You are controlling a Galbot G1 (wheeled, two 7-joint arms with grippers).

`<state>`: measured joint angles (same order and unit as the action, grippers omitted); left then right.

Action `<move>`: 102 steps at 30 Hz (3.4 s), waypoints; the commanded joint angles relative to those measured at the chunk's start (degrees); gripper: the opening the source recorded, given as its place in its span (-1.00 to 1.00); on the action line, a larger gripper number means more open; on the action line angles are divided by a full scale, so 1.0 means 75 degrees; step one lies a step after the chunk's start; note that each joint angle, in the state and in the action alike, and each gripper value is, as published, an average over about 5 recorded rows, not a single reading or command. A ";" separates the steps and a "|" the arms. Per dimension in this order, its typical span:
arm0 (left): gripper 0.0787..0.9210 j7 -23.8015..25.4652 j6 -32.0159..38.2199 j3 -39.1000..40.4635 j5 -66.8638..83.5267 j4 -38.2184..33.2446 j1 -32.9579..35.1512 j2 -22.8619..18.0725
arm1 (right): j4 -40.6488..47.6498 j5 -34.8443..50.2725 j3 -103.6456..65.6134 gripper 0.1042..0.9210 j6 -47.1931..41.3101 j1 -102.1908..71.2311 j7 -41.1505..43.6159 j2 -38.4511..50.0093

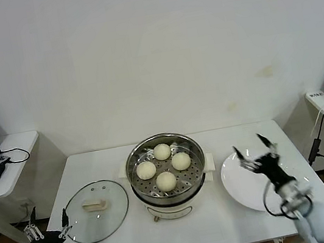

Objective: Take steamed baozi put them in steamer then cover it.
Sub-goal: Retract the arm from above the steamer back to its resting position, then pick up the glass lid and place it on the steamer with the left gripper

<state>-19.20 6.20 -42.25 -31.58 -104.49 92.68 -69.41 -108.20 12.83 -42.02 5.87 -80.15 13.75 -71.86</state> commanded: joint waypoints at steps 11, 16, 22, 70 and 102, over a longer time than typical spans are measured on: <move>0.77 -0.0110 0.0474 0.0528 -0.5549 0.2200 -0.0789 0.0838 | 0.0022 -0.0484 -0.1824 0.76 0.0570 -0.1816 -0.0315 -0.1510; 0.77 -0.0059 0.0501 0.0683 -0.5641 0.2456 -0.1233 0.0864 | 0.0036 -0.0522 -0.1845 0.76 0.0606 -0.1853 -0.0325 -0.1547; 0.77 0.0021 0.0520 0.0805 -0.5655 0.2573 -0.1626 0.0909 | 0.0040 -0.0582 -0.1808 0.76 0.0667 -0.1921 -0.0331 -0.1665; 0.03 0.0157 0.0903 0.1634 -0.5674 0.4724 -0.3648 0.0775 | 0.0073 -0.0767 -0.1618 0.76 0.0533 -0.2089 -0.0254 -0.1922; -0.84 0.2384 -0.2450 0.0393 -0.3783 -0.1674 -0.0979 0.1282 | 0.0141 -0.1601 -0.0853 0.76 0.0884 -0.1980 -0.0240 -0.1396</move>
<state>-11.37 0.44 -36.83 -65.63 -95.30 78.21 -60.98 -107.28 3.12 -50.45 11.48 -95.22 11.99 -83.50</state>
